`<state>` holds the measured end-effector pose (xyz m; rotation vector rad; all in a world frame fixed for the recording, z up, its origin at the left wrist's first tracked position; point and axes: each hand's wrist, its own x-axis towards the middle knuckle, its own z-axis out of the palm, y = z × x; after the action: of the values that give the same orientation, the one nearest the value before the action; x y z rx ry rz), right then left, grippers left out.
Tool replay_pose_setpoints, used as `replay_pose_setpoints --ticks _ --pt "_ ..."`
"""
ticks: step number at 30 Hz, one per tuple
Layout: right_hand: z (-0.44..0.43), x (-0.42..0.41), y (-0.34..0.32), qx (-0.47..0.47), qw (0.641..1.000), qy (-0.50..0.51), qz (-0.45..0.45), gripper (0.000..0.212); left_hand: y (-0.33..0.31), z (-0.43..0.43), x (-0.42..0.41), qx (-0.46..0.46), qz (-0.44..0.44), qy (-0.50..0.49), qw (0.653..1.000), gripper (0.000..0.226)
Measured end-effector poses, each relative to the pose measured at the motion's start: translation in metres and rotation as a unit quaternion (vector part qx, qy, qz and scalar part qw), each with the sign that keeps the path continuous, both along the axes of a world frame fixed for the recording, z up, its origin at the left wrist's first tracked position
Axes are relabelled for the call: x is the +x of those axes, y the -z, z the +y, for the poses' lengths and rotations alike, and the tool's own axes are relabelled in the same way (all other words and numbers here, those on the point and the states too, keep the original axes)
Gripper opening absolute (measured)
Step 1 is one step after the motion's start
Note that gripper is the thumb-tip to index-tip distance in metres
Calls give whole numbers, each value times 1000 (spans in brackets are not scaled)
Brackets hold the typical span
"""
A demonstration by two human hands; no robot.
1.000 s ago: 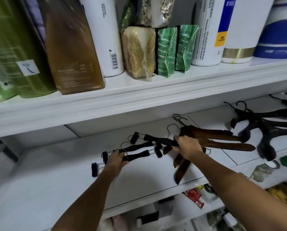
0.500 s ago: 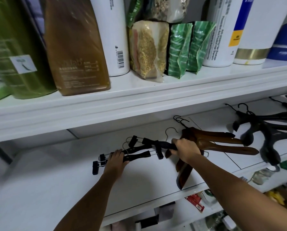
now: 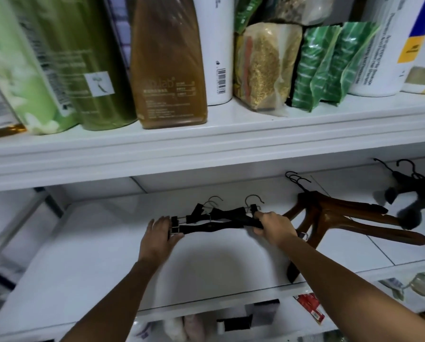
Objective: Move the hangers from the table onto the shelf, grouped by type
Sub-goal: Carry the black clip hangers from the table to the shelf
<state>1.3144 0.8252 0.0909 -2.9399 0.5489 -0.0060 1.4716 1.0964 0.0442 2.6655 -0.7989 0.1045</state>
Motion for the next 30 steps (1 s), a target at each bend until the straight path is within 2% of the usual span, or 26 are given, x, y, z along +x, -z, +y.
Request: replay_pose_setpoints --ticks 1,4,10,13,18,21,22,23,26,30 --pt "5 1 2 0 1000 -11 -3 30 -5 7 1 0 5 -1 1000 64" --pt "22 7 11 4 998 -56 -2 29 -18 14 0 -3 15 0 1000 100" --pt "45 31 36 28 990 -137 6 33 -23 -7 -7 28 33 54 998 57" --pt "46 38 46 22 989 -149 12 40 -11 -18 -4 76 53 89 992 55" --pt "36 45 54 -2 986 -165 -16 39 -1 -36 -1 176 81 109 975 70" --pt "31 49 56 4 985 -171 -38 36 7 -45 -2 188 104 101 971 109" --pt "31 50 56 9 985 -170 -42 36 9 -47 -1 193 106 94 971 114" --pt "30 51 56 13 985 -167 -47 36 11 -48 0 198 105 90 970 109" --pt "28 51 60 12 985 -160 -55 38 6 -55 1 215 120 92 965 65" --pt "33 51 60 -66 980 -164 -95 35 3 -57 2 209 137 95 964 58"
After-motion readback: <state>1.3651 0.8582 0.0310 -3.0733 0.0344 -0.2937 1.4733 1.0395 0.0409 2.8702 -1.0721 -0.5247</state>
